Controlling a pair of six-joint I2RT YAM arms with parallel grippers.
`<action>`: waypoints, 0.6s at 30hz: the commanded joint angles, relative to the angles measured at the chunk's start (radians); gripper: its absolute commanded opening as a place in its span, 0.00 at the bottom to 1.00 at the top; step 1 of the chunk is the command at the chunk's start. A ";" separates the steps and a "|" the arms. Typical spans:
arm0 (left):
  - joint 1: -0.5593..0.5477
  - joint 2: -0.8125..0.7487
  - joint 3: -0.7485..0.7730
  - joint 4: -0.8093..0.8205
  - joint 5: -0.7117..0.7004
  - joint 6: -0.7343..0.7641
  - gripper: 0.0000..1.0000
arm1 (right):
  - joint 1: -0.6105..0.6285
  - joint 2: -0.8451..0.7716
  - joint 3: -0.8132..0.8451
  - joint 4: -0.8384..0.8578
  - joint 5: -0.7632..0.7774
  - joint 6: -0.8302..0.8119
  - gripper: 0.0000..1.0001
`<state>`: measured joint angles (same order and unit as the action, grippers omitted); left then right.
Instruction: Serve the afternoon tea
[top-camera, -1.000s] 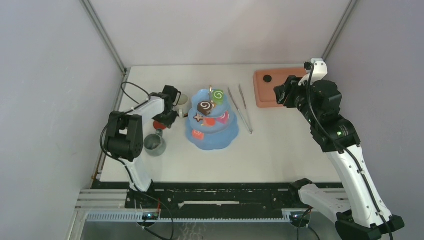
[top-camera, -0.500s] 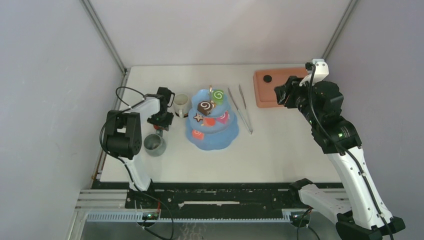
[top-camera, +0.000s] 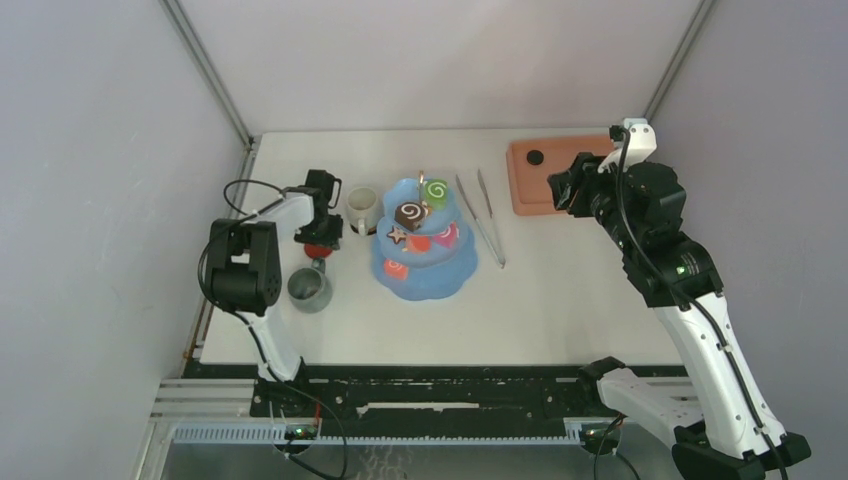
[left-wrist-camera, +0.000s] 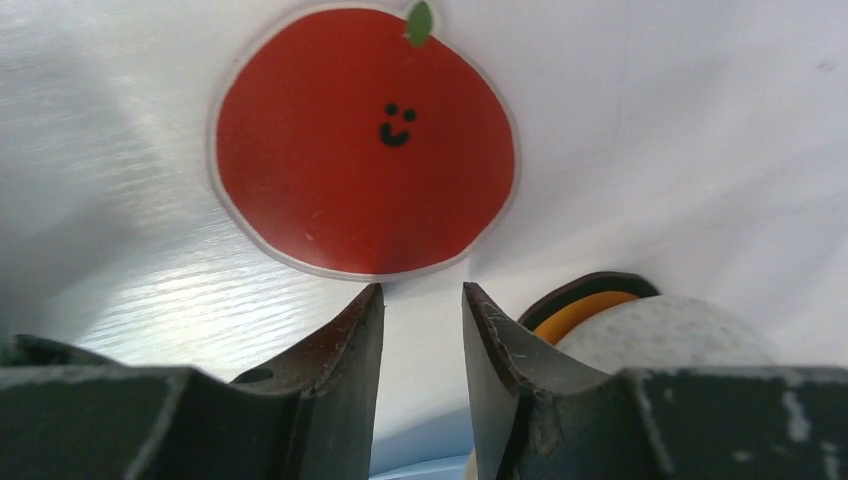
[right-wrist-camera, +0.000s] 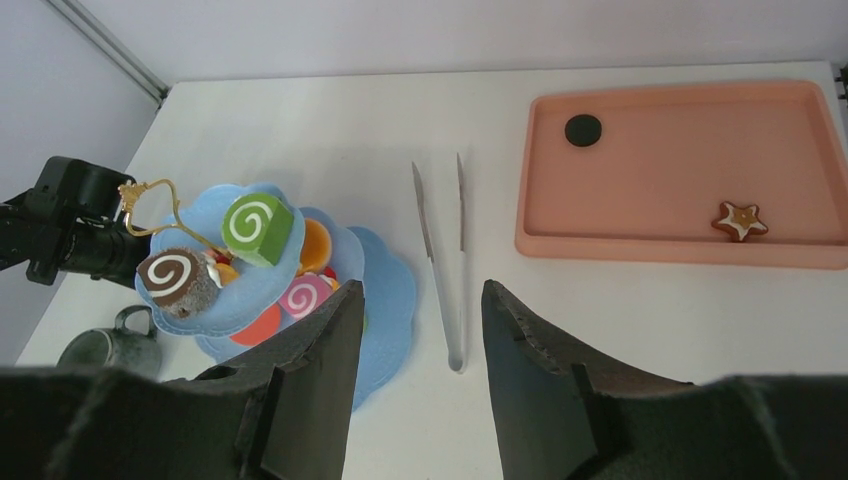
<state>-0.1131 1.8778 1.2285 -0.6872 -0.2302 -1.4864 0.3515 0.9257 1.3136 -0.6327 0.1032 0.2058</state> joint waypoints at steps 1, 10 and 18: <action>0.009 0.046 -0.052 0.071 -0.003 -0.116 0.39 | 0.013 0.004 0.026 0.019 0.011 -0.008 0.55; 0.024 0.058 -0.028 0.072 0.012 -0.207 0.41 | 0.040 0.004 0.021 0.017 0.007 -0.008 0.55; -0.006 -0.055 0.069 0.001 -0.133 -0.026 0.44 | 0.069 -0.013 0.008 0.022 0.033 -0.015 0.55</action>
<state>-0.1066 1.8847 1.2312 -0.6090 -0.2462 -1.6211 0.4023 0.9348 1.3136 -0.6334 0.1074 0.2039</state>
